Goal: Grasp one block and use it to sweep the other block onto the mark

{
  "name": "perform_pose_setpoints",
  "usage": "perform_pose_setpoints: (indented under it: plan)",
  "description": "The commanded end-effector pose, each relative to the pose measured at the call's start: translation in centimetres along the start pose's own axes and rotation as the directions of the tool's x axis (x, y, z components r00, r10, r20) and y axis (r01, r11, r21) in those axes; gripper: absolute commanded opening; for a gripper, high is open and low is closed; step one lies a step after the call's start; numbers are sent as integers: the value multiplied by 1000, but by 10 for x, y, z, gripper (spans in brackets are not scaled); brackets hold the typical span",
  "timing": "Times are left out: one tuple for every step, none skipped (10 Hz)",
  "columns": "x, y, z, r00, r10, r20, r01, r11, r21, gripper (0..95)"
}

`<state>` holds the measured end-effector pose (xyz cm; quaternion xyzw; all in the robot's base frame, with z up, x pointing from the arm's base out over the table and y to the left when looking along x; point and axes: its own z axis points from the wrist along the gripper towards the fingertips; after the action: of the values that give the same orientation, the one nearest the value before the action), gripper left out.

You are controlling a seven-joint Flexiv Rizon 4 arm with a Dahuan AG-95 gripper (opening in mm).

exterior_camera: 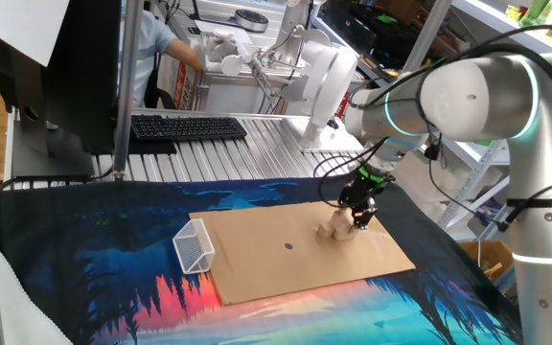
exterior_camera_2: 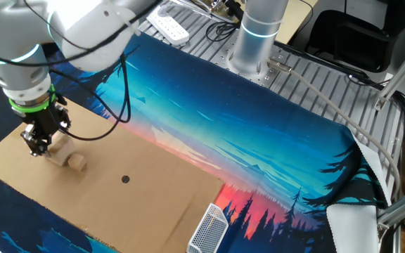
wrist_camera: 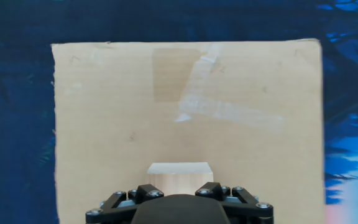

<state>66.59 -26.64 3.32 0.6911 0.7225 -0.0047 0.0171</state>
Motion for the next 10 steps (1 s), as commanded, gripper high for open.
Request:
perform_pose_setpoints:
  plan:
    - [2, -1, 1, 1000, 4, -6, -4, 1000, -6, 0]
    - [4, 1, -1, 1000, 8, -7, -8, 1000, -5, 0]
    - [6, 1, -3, 1000, 10, -9, -10, 1000, -4, 0]
    - [10, 1, -3, 1000, 14, -9, -14, 1000, -3, 0]
    - [14, 1, -3, 1000, 19, -8, -19, 1000, -3, 0]
    - [20, 1, -2, 1000, 26, -3, -26, 1000, -3, 0]
    - [24, 1, -3, 1000, 29, -5, -29, 1000, -3, 0]
    - [29, 2, -7, 999, 37, -7, -37, 999, 0, 0]
    - [34, 1, -8, 999, 41, -5, -41, 999, 2, 0]
    - [38, 1, -9, 999, 50, -7, -50, 999, 2, 0]
